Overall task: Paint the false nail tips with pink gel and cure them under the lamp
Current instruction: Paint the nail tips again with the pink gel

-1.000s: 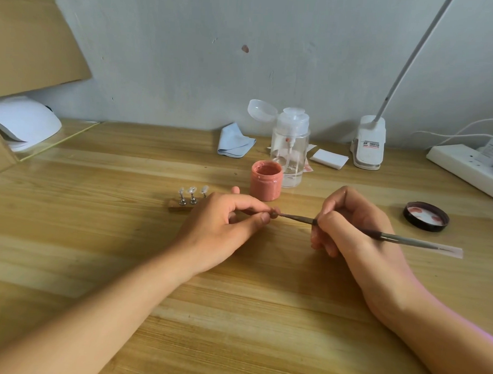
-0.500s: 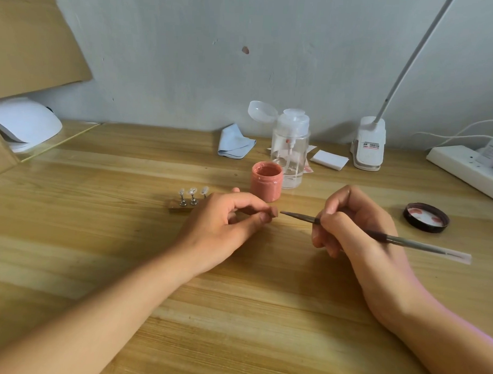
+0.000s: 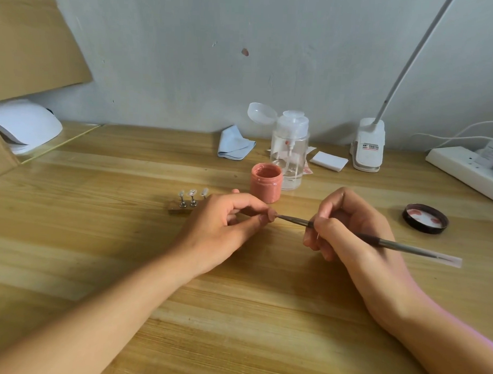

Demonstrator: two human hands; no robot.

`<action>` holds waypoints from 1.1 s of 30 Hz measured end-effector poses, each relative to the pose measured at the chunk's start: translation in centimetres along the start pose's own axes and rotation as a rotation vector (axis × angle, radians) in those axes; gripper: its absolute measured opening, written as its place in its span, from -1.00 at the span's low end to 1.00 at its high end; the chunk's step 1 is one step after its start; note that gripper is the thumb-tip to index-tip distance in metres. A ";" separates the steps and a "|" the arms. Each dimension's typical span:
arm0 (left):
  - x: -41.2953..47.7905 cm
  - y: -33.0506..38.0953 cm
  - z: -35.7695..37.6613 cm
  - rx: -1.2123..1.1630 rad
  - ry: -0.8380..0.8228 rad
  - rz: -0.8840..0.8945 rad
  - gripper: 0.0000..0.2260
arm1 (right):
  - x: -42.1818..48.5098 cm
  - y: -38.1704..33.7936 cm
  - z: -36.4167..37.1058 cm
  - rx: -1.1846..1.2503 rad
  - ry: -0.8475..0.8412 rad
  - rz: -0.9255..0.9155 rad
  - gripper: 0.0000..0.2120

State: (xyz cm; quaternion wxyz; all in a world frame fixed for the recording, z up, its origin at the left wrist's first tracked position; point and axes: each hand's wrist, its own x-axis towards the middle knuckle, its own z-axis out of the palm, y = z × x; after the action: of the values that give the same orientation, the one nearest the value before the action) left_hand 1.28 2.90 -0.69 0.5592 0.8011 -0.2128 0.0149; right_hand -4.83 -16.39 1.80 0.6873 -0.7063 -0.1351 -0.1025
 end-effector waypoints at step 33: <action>-0.3 0.4 0.0 -0.052 -0.018 -0.025 -0.86 | 0.1 -0.1 0.2 -0.008 0.047 0.015 -0.83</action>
State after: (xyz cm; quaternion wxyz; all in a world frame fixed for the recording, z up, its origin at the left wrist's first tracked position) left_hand 0.91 2.85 -0.44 0.5782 0.7889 -0.2081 -0.0049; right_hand -4.81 -16.22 1.89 0.6884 -0.7073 -0.1130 -0.1145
